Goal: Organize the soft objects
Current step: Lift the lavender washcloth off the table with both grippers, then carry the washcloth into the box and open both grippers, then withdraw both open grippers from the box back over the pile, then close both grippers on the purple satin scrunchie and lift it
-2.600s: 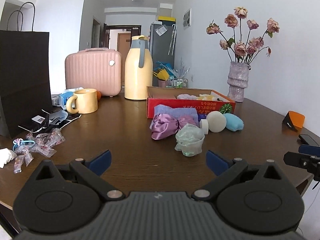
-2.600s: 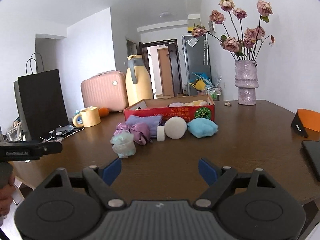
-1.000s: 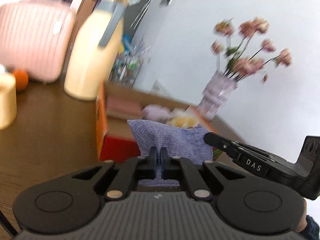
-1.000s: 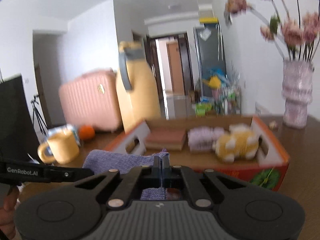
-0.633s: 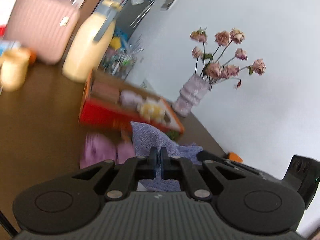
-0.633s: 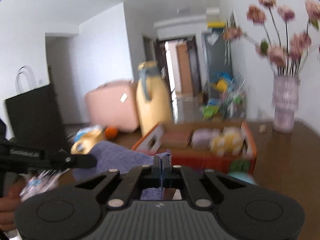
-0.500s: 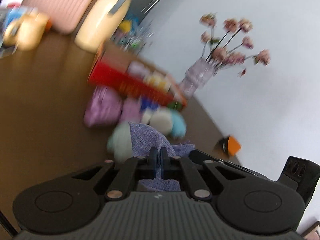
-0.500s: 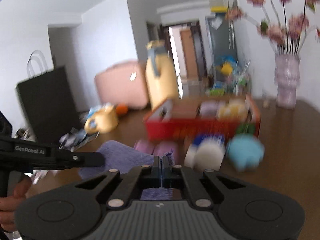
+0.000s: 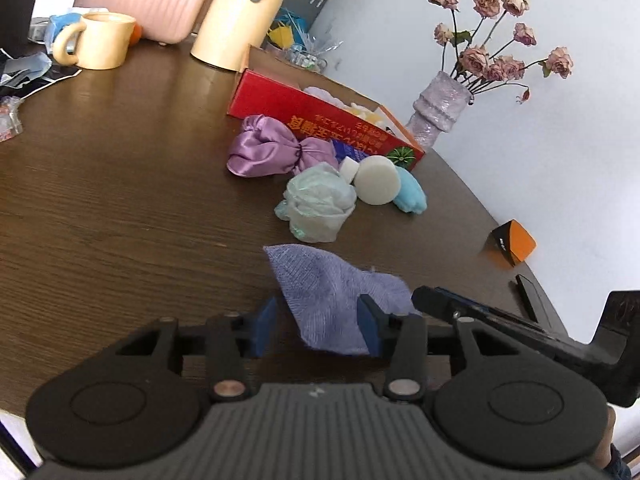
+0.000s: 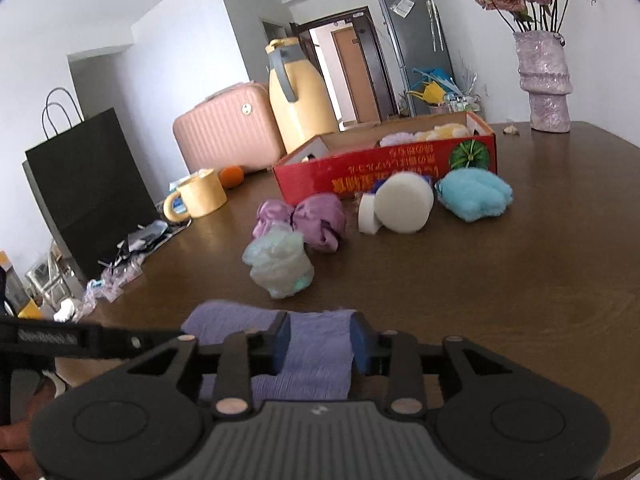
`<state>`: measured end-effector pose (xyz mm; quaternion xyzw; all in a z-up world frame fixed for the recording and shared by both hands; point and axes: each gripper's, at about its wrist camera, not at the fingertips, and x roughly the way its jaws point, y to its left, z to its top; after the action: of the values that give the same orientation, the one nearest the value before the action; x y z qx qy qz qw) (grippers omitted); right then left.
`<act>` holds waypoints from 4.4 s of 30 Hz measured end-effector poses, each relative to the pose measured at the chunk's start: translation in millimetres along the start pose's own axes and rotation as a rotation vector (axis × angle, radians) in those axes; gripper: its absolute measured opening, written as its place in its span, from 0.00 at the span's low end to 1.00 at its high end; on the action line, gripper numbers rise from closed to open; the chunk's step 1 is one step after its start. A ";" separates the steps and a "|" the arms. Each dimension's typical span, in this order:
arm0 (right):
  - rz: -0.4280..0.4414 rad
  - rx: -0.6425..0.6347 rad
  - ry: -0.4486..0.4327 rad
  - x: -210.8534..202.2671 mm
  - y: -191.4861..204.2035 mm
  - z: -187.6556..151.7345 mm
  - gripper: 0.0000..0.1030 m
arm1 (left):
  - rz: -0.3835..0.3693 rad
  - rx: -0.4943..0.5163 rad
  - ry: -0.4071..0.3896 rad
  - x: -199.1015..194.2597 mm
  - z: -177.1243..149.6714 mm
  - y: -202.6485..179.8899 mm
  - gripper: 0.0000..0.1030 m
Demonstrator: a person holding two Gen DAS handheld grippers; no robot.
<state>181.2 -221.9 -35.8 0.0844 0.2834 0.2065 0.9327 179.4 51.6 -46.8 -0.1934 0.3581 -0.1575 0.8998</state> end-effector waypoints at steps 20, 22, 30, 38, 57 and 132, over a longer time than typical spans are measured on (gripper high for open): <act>-0.166 -0.246 0.042 36.7 38.0 -27.3 0.14 | -0.029 0.063 0.007 10.5 -12.9 0.8 0.08; -0.146 -0.248 0.048 36.3 39.4 -26.6 0.09 | -0.040 0.091 -0.015 6.1 -13.0 -2.5 0.07; -0.112 -0.202 -0.057 5.8 40.3 6.9 0.07 | -0.162 0.145 -0.124 -8.2 50.9 -24.0 0.07; -0.084 -0.262 -0.131 62.3 24.2 163.8 0.08 | -0.030 0.161 -0.097 97.5 231.6 -40.4 0.07; -0.146 -0.139 0.240 332.1 -43.7 257.2 0.41 | 0.257 0.219 0.023 243.7 303.0 2.0 0.43; 0.076 -0.025 0.068 145.5 -12.5 98.3 0.42 | 0.048 0.121 0.020 117.9 135.0 41.7 0.43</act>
<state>350.5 -174.1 -29.9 0.0761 0.3088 0.2480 0.9151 362.5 70.1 -44.6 -0.1284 0.3613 -0.1590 0.9098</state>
